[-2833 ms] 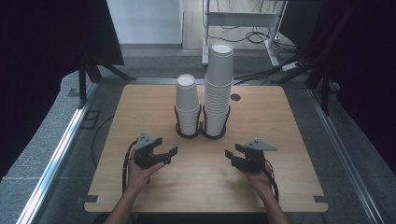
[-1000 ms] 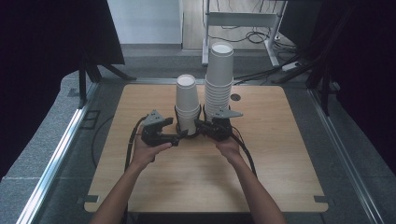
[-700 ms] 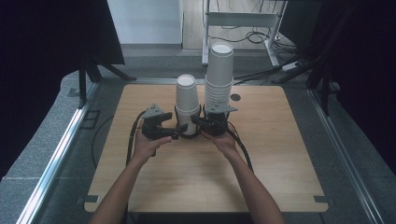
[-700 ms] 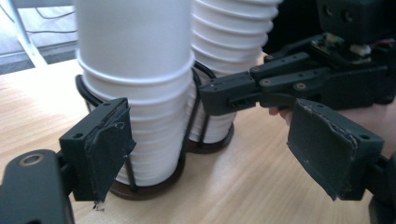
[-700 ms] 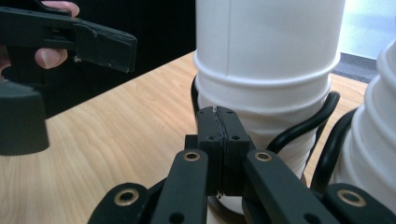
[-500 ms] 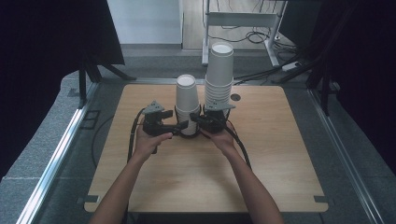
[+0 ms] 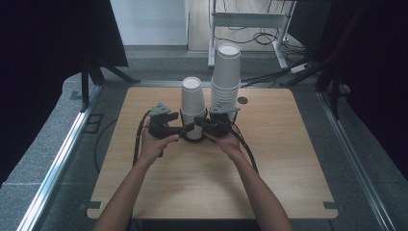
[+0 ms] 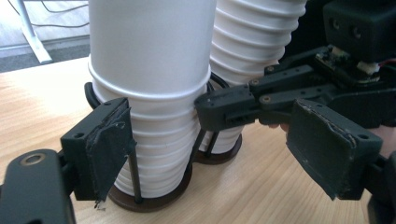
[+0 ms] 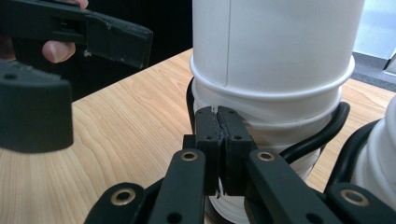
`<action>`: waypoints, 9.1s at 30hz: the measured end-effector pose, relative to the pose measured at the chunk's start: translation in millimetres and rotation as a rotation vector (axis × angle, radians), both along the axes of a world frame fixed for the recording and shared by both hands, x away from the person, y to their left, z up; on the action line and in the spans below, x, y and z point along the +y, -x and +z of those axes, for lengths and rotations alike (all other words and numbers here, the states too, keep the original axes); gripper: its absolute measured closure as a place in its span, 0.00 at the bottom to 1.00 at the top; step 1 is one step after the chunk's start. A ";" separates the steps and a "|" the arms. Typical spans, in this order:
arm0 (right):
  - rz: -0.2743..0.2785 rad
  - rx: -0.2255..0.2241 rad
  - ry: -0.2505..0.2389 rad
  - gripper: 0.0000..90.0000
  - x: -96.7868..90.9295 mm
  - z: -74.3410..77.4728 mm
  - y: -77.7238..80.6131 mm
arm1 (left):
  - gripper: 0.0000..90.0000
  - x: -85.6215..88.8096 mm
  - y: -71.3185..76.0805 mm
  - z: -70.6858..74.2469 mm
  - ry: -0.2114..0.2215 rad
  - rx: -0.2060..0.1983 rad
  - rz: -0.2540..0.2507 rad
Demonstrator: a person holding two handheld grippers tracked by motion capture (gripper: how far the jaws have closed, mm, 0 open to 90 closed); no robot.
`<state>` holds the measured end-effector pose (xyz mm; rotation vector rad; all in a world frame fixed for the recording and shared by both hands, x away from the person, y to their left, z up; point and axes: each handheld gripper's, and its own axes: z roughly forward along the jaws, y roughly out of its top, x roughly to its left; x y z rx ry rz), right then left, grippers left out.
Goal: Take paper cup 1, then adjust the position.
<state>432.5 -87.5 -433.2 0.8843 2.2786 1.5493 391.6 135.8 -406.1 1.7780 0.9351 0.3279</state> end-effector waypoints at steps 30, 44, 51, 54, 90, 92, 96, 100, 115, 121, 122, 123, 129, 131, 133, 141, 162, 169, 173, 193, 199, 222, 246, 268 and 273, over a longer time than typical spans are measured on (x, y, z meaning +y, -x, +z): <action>0.015 0.002 0.007 0.97 4.7 -2.4 0.1 | 0.12 -5.2 -33.4 18.1 0.002 -0.046 0.051; 0.020 0.003 0.009 0.96 7.9 -3.5 0.8 | 0.00 -21.1 -71.7 10.2 -0.036 -0.045 0.064; 0.027 0.008 0.006 0.96 8.1 -3.6 0.0 | 0.01 -30.7 -84.9 6.7 -0.040 -0.040 0.069; 0.027 0.004 0.007 0.95 8.2 -3.2 0.2 | 0.06 -35.8 -85.7 3.8 -0.050 -0.048 0.071; 0.033 0.002 0.004 0.94 6.6 -1.9 3.5 | 0.14 -30.1 -77.5 37.7 0.012 -0.128 0.074; 0.030 -0.005 -0.005 0.93 4.2 0.5 4.1 | 0.14 -30.6 -78.4 33.5 0.007 -0.116 0.072; 0.021 -0.024 -0.032 0.93 -1.1 5.9 5.2 | 0.14 -32.7 -79.7 25.8 -0.008 -0.097 0.069; 0.017 -0.046 -0.061 0.92 -4.6 10.5 5.0 | 0.14 -35.2 -80.6 16.9 -0.022 -0.076 0.070; 0.013 0.018 0.000 0.96 1.5 2.4 -1.5 | 0.14 -36.8 -82.5 9.5 -0.056 -0.066 0.075; 0.010 0.026 0.001 0.98 1.5 2.7 -1.9 | 0.14 -36.9 -82.6 10.0 -0.054 -0.064 0.075; 0.009 0.031 -0.006 0.98 1.5 2.5 -2.2 | 0.14 -36.9 -82.5 10.3 -0.049 -0.063 0.076; 0.011 0.033 -0.008 0.98 1.3 2.2 -2.5 | 0.14 -36.2 -82.3 11.3 -0.040 -0.067 0.077; 0.013 0.035 0.018 0.97 2.6 0.3 -2.5 | 0.14 -33.3 -79.0 26.1 -0.006 -0.082 0.074; 0.006 0.039 0.046 0.98 3.8 -3.5 -3.1 | 0.14 -33.4 -76.6 32.9 -0.008 -0.097 0.073; 0.010 0.050 0.016 0.98 3.0 -6.3 -2.8 | 0.14 -33.5 -75.6 35.5 -0.017 -0.102 0.071; 0.020 0.038 0.023 0.96 2.3 -5.7 1.2 | 0.14 -30.1 -77.4 38.4 -0.011 -0.112 0.084; 0.032 0.012 0.023 0.95 -5.5 -4.1 10.5 | 0.14 -28.2 -71.7 91.2 0.054 -0.230 0.102; 0.033 0.012 0.023 0.94 -11.4 -2.9 15.8 | 0.14 -19.0 -62.5 112.4 0.073 -0.262 0.105; 0.035 0.003 0.024 0.93 -12.9 -2.6 18.7 | 0.14 -14.2 -55.7 120.2 0.075 -0.280 0.102; 0.005 -0.042 -0.001 0.76 -45.5 -11.2 52.9 | 0.14 -6.6 -12.0 95.8 -0.011 -0.293 0.024; -0.026 -0.050 -0.006 0.60 -58.0 -17.1 65.6 | 0.14 -7.1 4.5 83.9 -0.005 -0.293 0.001; -0.134 -0.036 -0.011 0.41 -88.0 -32.4 106.5 | 0.14 -25.3 62.2 -6.7 -0.030 -0.181 -0.058; -0.137 -0.021 -0.014 0.40 -99.0 -42.6 115.4 | 0.14 -27.5 88.6 -36.4 -0.094 -0.143 -0.063; -0.124 -0.043 -0.036 0.38 -96.2 -35.7 120.5 | 0.14 -33.9 85.2 -52.9 -0.131 -0.109 -0.082; -0.113 -0.040 -0.033 0.38 -94.0 -36.1 120.0 | 0.14 -36.2 85.0 -55.1 -0.138 -0.105 -0.092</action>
